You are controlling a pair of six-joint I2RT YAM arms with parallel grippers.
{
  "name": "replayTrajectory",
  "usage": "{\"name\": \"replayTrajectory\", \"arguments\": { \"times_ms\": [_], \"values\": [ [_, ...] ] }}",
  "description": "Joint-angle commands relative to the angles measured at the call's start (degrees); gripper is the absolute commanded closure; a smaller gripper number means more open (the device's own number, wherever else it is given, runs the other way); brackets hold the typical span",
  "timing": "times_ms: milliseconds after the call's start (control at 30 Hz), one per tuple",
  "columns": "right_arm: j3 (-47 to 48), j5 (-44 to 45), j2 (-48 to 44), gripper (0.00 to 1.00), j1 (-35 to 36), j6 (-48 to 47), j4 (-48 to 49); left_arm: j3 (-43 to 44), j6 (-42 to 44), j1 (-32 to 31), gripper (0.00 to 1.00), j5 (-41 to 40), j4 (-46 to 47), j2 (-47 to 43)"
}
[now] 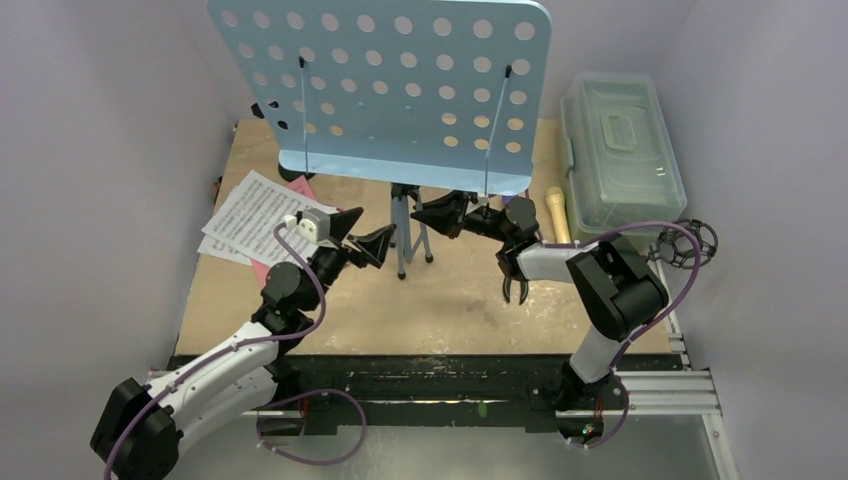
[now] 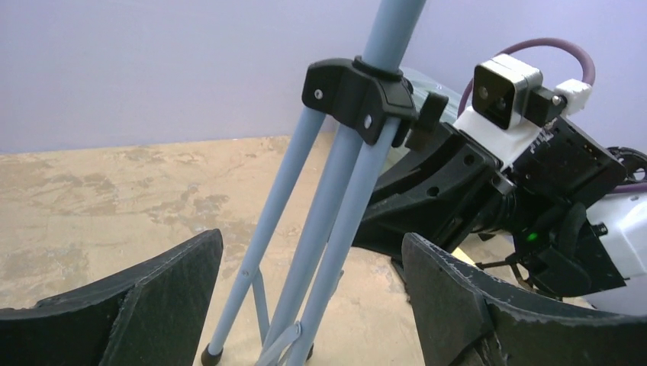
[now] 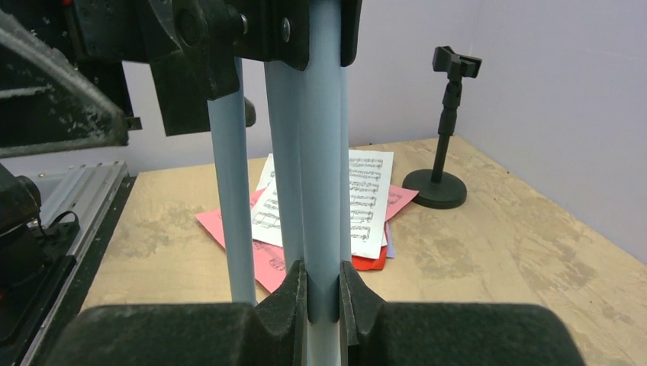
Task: Pack up the instrument practice props
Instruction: Close the music stand at the center of the board, then place the music stand at the center of the board.
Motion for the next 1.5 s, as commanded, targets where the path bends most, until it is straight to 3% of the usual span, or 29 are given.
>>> {"name": "replayTrajectory", "arguments": {
  "times_ms": [0, 400, 967, 1267, 1467],
  "values": [
    [1.72, 2.75, -2.88, 1.00, 0.09, 1.57, -0.26, -1.94, -0.46, 0.33, 0.13, 2.93, 4.54, -2.49],
    [1.97, 4.06, -2.27, 1.00, 0.13, 1.74, -1.82, 3.92, 5.30, 0.24, 0.12, 2.05, 5.25, -2.20],
    [2.20, 4.59, -1.65, 1.00, 0.15, 2.22, -2.66, 9.06, 8.91, -2.54, 0.11, -1.68, 29.11, 14.64],
    [2.30, 4.93, -0.86, 1.00, 0.16, 3.14, -1.97, 14.46, 15.72, -7.06, 0.14, -9.86, 25.01, 17.12],
    [2.28, 5.21, -1.12, 1.00, 0.20, 3.06, -2.09, 18.13, 21.45, -11.92, 0.16, -19.51, 22.48, 20.70]
  ]
}}
